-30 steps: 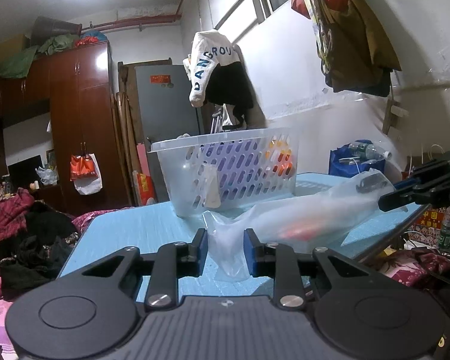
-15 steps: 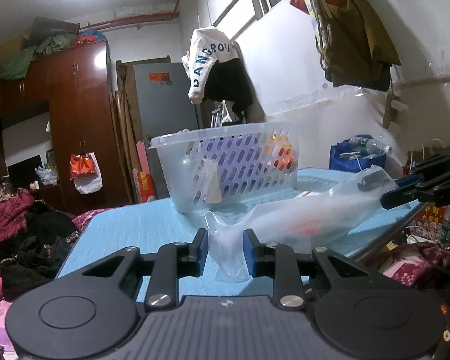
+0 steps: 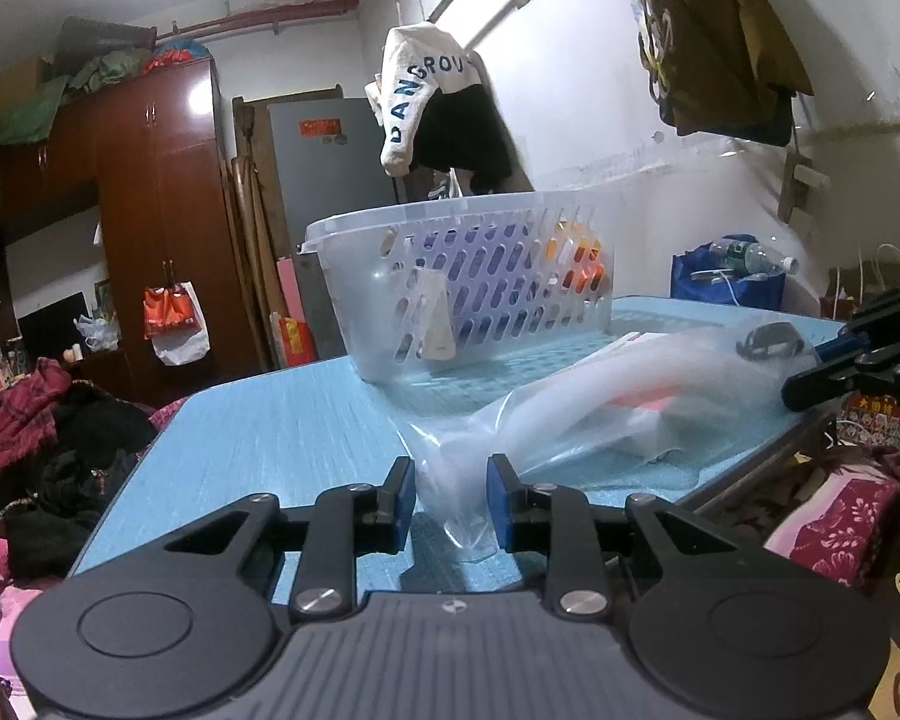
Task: Organize objects
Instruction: 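Carry the plastic bag with both grippers over the white basket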
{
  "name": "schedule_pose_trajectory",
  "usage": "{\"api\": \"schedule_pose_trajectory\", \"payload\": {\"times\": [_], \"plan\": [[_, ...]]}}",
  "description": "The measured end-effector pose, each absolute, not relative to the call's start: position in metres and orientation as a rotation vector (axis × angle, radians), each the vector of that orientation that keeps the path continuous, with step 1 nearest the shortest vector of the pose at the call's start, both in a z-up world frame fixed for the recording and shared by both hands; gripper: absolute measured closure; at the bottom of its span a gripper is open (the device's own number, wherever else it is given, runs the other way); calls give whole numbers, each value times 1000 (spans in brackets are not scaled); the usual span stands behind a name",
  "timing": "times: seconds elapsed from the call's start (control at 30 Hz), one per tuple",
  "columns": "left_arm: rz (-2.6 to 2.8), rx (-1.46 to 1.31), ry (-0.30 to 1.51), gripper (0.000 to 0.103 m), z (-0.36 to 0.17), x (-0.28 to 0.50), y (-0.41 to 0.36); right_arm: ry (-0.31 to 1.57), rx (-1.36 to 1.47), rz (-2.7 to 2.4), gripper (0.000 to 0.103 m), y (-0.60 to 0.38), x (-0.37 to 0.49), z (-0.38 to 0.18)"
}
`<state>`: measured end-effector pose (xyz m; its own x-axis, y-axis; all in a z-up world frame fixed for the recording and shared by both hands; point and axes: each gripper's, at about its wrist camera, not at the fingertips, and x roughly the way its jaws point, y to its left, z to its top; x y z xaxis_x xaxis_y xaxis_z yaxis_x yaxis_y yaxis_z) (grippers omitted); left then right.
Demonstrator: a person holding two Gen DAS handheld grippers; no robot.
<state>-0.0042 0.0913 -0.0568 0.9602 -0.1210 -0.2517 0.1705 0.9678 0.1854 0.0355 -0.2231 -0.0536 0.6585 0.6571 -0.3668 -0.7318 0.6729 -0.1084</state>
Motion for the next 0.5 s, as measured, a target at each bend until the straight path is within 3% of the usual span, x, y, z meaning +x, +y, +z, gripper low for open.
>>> {"api": "schedule_pose_trajectory", "payload": {"times": [0.5], "plan": [[-140,212,230,74,-57,-7,89,312,-258,796,85,-222,36,-53]]}}
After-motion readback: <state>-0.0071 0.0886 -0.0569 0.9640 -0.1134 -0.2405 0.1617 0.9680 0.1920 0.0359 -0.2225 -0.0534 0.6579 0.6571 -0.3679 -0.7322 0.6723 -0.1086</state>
